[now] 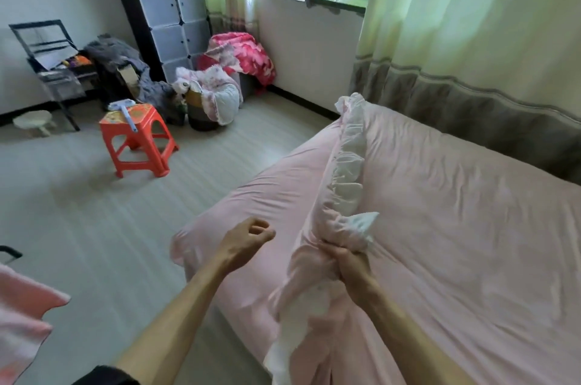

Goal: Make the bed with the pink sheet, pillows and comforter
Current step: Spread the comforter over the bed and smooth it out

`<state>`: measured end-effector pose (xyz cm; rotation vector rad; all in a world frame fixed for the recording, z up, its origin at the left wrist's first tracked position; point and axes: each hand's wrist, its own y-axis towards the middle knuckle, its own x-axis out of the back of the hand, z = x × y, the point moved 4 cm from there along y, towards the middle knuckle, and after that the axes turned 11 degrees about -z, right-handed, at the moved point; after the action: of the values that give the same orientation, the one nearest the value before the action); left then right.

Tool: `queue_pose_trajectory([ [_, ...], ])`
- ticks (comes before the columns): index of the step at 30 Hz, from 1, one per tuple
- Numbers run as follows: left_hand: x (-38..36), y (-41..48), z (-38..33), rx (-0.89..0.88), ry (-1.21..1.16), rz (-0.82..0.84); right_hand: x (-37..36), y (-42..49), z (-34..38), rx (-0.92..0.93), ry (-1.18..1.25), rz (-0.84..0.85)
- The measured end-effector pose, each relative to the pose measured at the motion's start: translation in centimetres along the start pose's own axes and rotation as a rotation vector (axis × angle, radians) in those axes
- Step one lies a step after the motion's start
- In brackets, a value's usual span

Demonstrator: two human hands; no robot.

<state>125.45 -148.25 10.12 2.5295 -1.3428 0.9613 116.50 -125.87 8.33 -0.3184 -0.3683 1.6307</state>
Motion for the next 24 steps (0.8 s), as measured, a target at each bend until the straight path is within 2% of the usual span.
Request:
queue_pose_trajectory([
  [3, 0.9, 0.9, -2.1, 0.025, -0.01, 0.094, -3.1, -1.7, -1.4, 0.058, -0.141, 0.139],
  [8, -0.8, 2.0, -2.4, 0.336, -0.128, 0.355, -7.4, -2.4, -3.6, 0.052, -0.188, 0.289],
  [11, -2.1, 3.7, -0.3, 0.388, -0.031, 0.302, -9.1, -1.5, -5.0, -0.03, -0.292, 0.362],
  [13, -2.4, 5.2, 1.5, 0.403, 0.087, 0.268, -10.1, -0.6, -6.0, -0.062, -0.268, 0.452],
  [16, -2.2, 8.0, 3.9, 0.331, 0.188, 0.248, -11.9, 0.8, -7.2, -0.188, -0.261, 0.585],
  [20, -0.3, 10.6, 6.4, 0.218, 0.18, 0.247, -14.5, 3.7, -6.8, -0.316, -0.385, 0.752],
  [22, 0.8, 11.4, 8.1, 0.228, 0.194, 0.215, -16.2, 6.0, -5.7, -0.324, -0.419, 0.649],
  [24, 1.4, 11.9, 9.5, 0.183, 0.286, 0.186, -18.0, 8.7, -4.3, -0.22, -0.507, 0.395],
])
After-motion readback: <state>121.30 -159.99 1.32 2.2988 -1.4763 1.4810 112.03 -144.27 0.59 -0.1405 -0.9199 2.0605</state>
